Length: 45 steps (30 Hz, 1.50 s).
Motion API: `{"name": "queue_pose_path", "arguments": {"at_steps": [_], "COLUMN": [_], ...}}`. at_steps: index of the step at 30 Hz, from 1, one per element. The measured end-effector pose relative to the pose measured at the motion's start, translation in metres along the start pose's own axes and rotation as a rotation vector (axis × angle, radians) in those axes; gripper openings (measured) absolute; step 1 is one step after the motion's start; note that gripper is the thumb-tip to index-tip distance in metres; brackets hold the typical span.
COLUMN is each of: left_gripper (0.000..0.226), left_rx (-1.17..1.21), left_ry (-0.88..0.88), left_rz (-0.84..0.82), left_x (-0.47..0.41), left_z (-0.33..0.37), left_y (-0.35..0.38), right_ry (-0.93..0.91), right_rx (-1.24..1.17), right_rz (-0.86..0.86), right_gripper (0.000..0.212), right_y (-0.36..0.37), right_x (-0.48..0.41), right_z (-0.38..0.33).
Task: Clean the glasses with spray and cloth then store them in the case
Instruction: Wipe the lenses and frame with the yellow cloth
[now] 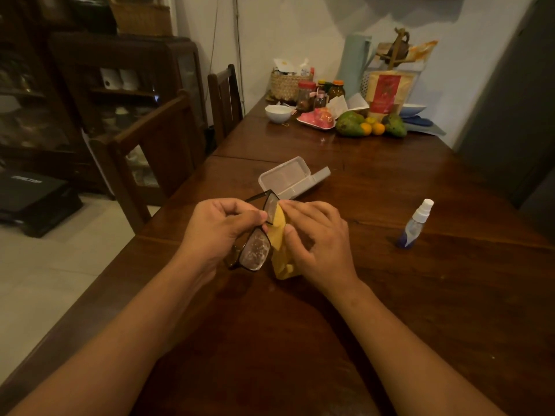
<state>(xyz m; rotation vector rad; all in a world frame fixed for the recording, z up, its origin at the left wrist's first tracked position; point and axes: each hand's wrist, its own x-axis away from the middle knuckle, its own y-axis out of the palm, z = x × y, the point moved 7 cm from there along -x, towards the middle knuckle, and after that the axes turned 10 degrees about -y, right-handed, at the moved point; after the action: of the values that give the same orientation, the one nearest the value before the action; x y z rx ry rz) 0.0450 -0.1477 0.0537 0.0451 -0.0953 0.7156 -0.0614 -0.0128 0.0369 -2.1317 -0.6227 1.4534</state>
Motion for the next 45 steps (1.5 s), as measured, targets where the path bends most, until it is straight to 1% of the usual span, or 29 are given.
{"name": "queue_pose_path", "arguments": {"at_steps": [4, 7, 9, 12, 14, 15, 17, 19, 22, 25, 26, 28, 30, 31, 36, 39, 42, 45], "left_gripper": [0.009, 0.008, 0.008, 0.009, 0.01, 0.009, 0.005, 0.005, 0.008, 0.01, 0.011, 0.012, 0.009, 0.008, 0.017, 0.018, 0.018, 0.017], "left_rx": [0.017, 0.028, 0.011, -0.021, -0.003, 0.022, 0.065, 0.091, 0.184, 0.202, 0.208, 0.222, 0.231, 0.236, 0.187, 0.2, 0.192, 0.187], "left_ry": [-0.002, -0.002, 0.005, 0.004, -0.005, -0.012, -0.021, -0.016, -0.027, -0.02, -0.015, -0.006, -0.001, -0.004, -0.001, -0.009, -0.001, 0.008], "left_rz": [-0.046, -0.03, -0.014, -0.027, -0.033, -0.033, -0.026, -0.01, 0.023, 0.048, 0.044, 0.033, 0.035, 0.038, 0.062, 0.071, 0.071, 0.064], "left_x": [0.0, -0.002, -0.003, -0.003, -0.004, -0.004, -0.004, -0.004, -0.005, -0.006, -0.007, -0.007, -0.005, -0.005, -0.005, -0.007, -0.008, -0.007], "left_z": [-0.002, -0.003, -0.003, -0.004, -0.006, -0.006, -0.007, -0.006, -0.006, -0.005, -0.005, -0.004, -0.003, -0.003, -0.002, -0.003, -0.004, -0.003], "left_y": [0.004, 0.0, -0.001, 0.004, 0.006, 0.006, 0.004, 0.001, -0.004, -0.01, -0.01, -0.01, -0.01, -0.009, -0.012, -0.014, -0.014, -0.012], "right_ry": [-0.028, -0.081, -0.106, -0.044, 0.002, -0.006, -0.105, -0.256, -0.453, -0.578, -0.586, -0.539, -0.469, -0.465, -0.628, -0.671, -0.563, -0.513], "right_rx": [-0.049, -0.067, -0.096, -0.22, -0.301, -0.335, -0.37, -0.314, -0.095, 0.004, 0.04, 0.118, 0.145, 0.143, 0.084, 0.127, 0.181, 0.17], "right_rz": [0.003, 0.0, 0.051, 0.168, 0.194, 0.19, 0.164, 0.119, 0.06, 0.009, 0.001, 0.016, 0.031, 0.025, -0.005, -0.004, 0.071, 0.011], "right_gripper": [0.044, 0.039, 0.034, 0.026, 0.026, 0.025, 0.024, 0.024, 0.027, 0.031, 0.033, 0.035, 0.038, 0.04, 0.038, 0.037, 0.036, 0.042], "right_y": [0.003, 0.005, 0.003, -0.005, -0.008, -0.008, -0.006, -0.002, -0.002, -0.004, -0.004, -0.006, -0.006, -0.005, -0.001, 0.0, -0.005, -0.001], "right_x": [0.0, 0.001, 0.002, 0.003, 0.002, 0.001, -0.001, 0.002, 0.007, 0.012, 0.013, 0.011, 0.009, 0.009, 0.013, 0.015, 0.012, 0.009], "right_z": [-0.004, 0.0, 0.006, 0.013, 0.011, 0.007, -0.009, -0.026, -0.046, -0.051, -0.048, -0.041, -0.038, -0.042, -0.066, -0.059, -0.048, -0.056]}}
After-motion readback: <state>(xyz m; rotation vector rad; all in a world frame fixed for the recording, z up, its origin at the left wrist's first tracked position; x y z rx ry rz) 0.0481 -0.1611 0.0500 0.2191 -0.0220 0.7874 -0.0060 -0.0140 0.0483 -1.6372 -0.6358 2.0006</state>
